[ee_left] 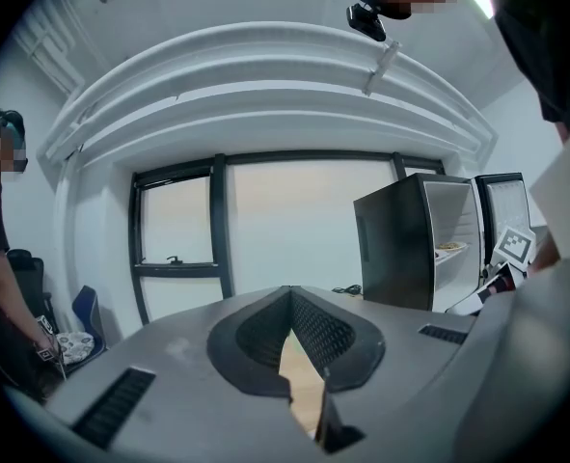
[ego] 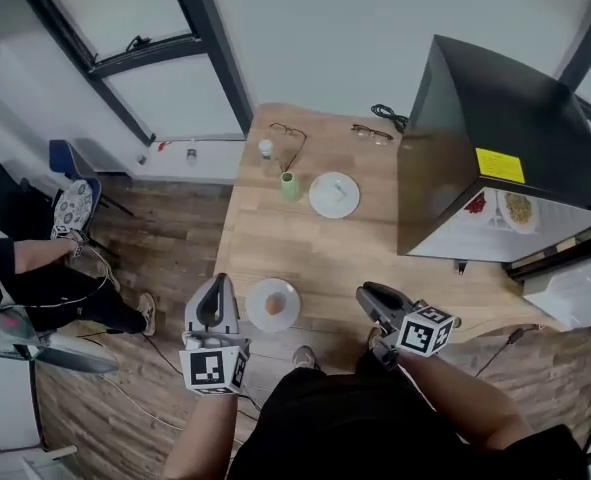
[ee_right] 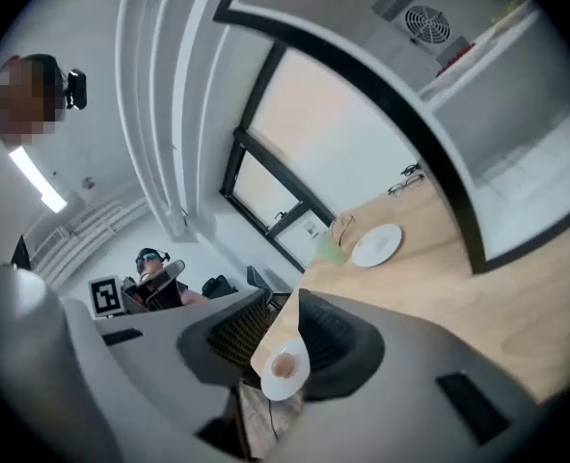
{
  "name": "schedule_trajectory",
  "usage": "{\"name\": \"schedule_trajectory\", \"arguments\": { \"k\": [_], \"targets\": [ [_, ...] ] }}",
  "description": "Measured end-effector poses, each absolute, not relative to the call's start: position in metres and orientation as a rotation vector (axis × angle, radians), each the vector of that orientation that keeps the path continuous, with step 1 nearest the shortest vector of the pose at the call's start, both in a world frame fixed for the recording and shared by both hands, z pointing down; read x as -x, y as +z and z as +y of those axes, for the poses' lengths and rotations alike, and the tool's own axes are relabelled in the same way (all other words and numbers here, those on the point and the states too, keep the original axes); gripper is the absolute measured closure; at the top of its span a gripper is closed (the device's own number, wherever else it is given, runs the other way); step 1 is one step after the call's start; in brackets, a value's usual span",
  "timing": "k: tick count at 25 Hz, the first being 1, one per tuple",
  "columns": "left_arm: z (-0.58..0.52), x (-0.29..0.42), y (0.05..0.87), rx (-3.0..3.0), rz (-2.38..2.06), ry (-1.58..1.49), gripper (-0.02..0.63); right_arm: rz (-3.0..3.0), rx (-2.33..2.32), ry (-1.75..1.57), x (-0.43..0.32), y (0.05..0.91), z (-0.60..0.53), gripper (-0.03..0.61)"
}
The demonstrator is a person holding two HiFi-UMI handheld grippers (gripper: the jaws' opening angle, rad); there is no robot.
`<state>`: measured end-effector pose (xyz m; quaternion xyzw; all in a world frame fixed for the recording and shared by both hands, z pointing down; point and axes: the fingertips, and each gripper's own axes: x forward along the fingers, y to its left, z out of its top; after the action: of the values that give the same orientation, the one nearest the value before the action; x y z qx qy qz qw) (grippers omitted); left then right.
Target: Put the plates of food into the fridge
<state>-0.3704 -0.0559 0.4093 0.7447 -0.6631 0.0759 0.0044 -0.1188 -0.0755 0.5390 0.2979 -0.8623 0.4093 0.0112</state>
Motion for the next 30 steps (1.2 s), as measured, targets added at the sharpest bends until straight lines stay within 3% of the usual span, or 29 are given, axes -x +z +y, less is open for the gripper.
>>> {"name": "schedule_trajectory", "arguments": {
  "k": [5, 9, 14, 22, 24, 28, 30],
  "targets": [
    [-0.036, 0.411, 0.435, -2.301, -2.037, 0.258, 0.611, -2.463, -0.895, 1.496, 0.192, 0.615, -0.023, 0.459],
    [-0.02, 0.436, 0.453, -2.291, -2.003, 0.281, 0.611, -2.291, -0.913, 1.636, 0.23, 0.668, 0.014, 0.408],
    [-0.004, 0.461, 0.468, -2.304, -1.972, 0.35, 0.611, -2.15, -1.019, 1.896, 0.252, 0.705, 0.017, 0.372],
    [0.016, 0.495, 0.465, -2.291, -2.011, 0.435, 0.611, -2.048, -1.078, 2.087, 0.284, 0.749, 0.004, 0.37],
    [0.024, 0.498, 0.469, -2.284, -2.013, 0.45, 0.611, -2.017, -1.063, 2.116, 0.288, 0.757, 0.004, 0.378],
    [0.049, 0.513, 0.469, -2.208, -2.033, 0.453, 0.611, -2.012, -0.961, 2.178, 0.3, 0.751, 0.023, 0.529],
    [0.045, 0.518, 0.466, -2.213, -2.041, 0.447, 0.611, -2.043, -0.942, 2.207, 0.302, 0.74, 0.02, 0.541]
  ]
}}
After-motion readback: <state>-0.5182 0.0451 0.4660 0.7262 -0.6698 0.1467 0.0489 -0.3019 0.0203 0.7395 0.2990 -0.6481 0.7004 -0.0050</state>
